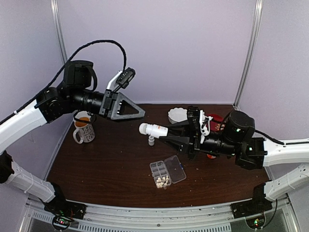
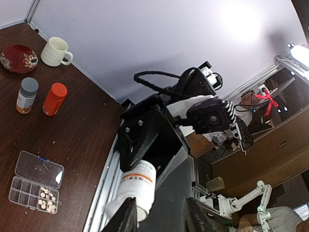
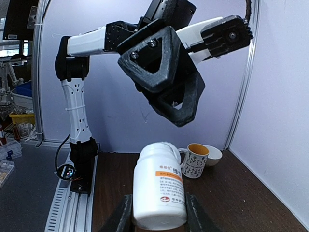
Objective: Sort the pills into containers
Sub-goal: Unscrew the lid of the pill bottle from the pill bottle.
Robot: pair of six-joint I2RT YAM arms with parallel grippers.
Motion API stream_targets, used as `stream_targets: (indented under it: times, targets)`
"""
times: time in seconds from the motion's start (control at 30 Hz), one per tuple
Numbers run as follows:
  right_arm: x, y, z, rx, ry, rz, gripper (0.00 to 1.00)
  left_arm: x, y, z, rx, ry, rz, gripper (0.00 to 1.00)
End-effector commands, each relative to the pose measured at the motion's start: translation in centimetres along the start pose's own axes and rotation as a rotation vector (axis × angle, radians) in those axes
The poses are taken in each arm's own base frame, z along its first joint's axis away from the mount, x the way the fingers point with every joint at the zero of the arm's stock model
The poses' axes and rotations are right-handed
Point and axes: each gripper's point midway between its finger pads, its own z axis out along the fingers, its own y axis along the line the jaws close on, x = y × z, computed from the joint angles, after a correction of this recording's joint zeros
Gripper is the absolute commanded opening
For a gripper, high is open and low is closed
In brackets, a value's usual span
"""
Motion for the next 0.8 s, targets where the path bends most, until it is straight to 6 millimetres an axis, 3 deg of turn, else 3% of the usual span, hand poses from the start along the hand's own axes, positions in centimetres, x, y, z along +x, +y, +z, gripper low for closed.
stream_targets:
  times: [0.0, 0.2, 0.33, 0.47, 0.53, 0.6, 0.67, 0.77]
  targets:
    - [0.2, -0.5, -0.4, 0.037, 0.001, 0.017, 0.16, -0.8, -2.0, -0.7, 0.073, -0.035, 0.055, 0.39]
    - [0.4, -0.6, -0.2, 0.043, -0.006, 0.039, 0.15, -0.6, -0.4, -0.8, -0.009, -0.042, 0.080, 0.44]
    - [1.1, -1.1, -0.4, 0.073, -0.007, 0.072, 0.15, -0.4, 4.2, -2.2, -0.266, -0.052, 0.143, 0.54]
    - [1.5, -1.3, -1.0, 0.094, -0.021, 0.092, 0.15, 1.6, 10.5, -4.4, -0.564, -0.028, 0.137, 0.77]
    - [1.7, -1.4, -1.3, 0.103, -0.024, 0.097, 0.15, 2.9, 13.2, -5.4, -0.693, -0.011, 0.121, 0.95]
    - [1.8, -1.5, -1.6, 0.112, -0.032, 0.102, 0.15, 3.9, 14.9, -5.9, -0.752, 0.006, 0.132, 0.98]
    - [1.8, -1.7, -1.8, 0.121, -0.043, 0.110, 0.15, 3.7, 15.7, -6.0, -0.777, -0.031, 0.155, 0.98]
    - [1.8, -1.8, -2.1, 0.129, -0.051, 0.117, 0.15, 3.9, 18.1, -7.9, -0.927, -0.087, 0.132, 0.98]
